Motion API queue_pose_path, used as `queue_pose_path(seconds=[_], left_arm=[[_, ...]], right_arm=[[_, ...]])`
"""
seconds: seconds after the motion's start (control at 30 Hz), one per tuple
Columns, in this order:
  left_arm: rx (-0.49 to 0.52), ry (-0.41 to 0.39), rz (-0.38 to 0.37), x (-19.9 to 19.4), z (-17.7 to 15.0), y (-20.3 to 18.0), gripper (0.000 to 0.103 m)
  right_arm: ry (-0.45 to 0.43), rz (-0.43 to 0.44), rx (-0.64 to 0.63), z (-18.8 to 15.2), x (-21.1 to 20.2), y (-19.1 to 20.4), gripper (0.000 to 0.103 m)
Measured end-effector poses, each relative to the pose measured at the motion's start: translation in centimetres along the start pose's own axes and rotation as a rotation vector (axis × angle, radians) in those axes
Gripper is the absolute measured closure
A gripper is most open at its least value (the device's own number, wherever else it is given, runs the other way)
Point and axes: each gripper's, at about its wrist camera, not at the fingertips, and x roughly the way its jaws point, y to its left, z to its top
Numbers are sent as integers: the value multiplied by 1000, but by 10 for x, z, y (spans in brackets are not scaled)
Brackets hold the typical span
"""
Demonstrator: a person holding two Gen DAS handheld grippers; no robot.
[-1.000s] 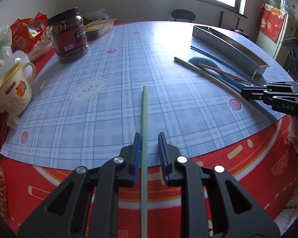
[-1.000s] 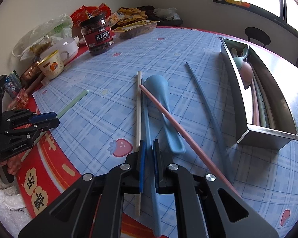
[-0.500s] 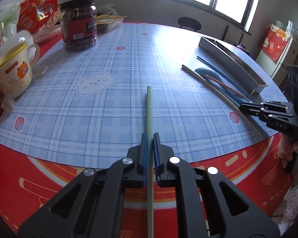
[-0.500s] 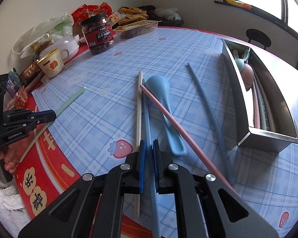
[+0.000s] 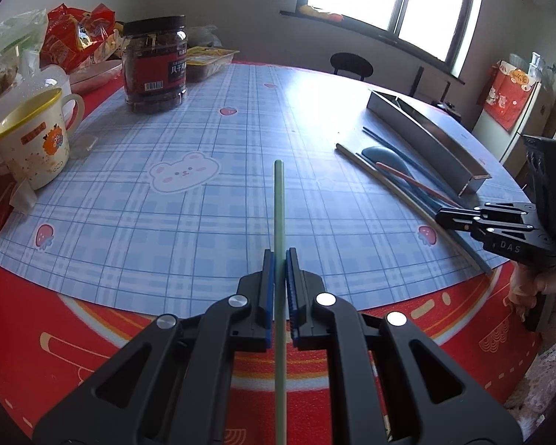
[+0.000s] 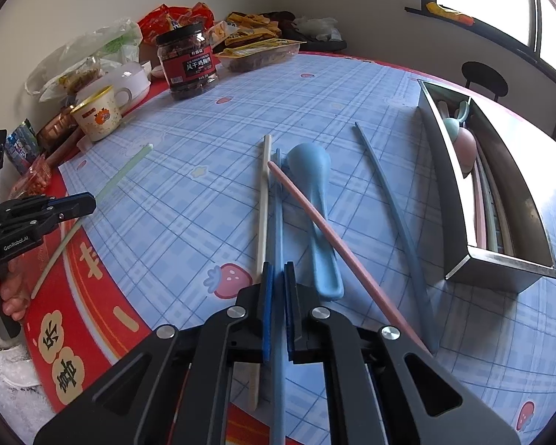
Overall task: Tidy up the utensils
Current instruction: 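Lift the blue chopstick with the right tool while the left tool lifts the green chopstick, then carry the blue and green chopsticks into the steel tray with both tools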
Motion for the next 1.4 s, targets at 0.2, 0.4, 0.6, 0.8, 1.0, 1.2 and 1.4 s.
queue_pose_path(seconds=[0.2, 0.4, 0.6, 0.8, 1.0, 1.2, 1.4], left_arm=[[-27, -38, -9, -7, 0, 5, 93], [-48, -44, -23, -9, 1, 11, 93], [-58, -21, -37, -8, 3, 13, 93], [-76, -16, -25, -14, 4, 15, 93], [-59, -35, -16, -25, 13, 6, 93], [-17, -47, -17, -26, 28, -10, 93], [21, -55, -21, -24, 45, -28, 93]], right_arm=[[-44, 20, 12, -1, -10, -2, 97], [-85, 74, 40, 3, -24, -5, 97], [-136, 117, 61, 10, -35, -1, 97], [-158, 114, 78, 11, -39, -7, 97], [-199, 112, 100, 9, -51, -17, 97], [-239, 106, 119, 9, -63, -31, 97], [-288, 92, 130, 12, -76, -50, 97]])
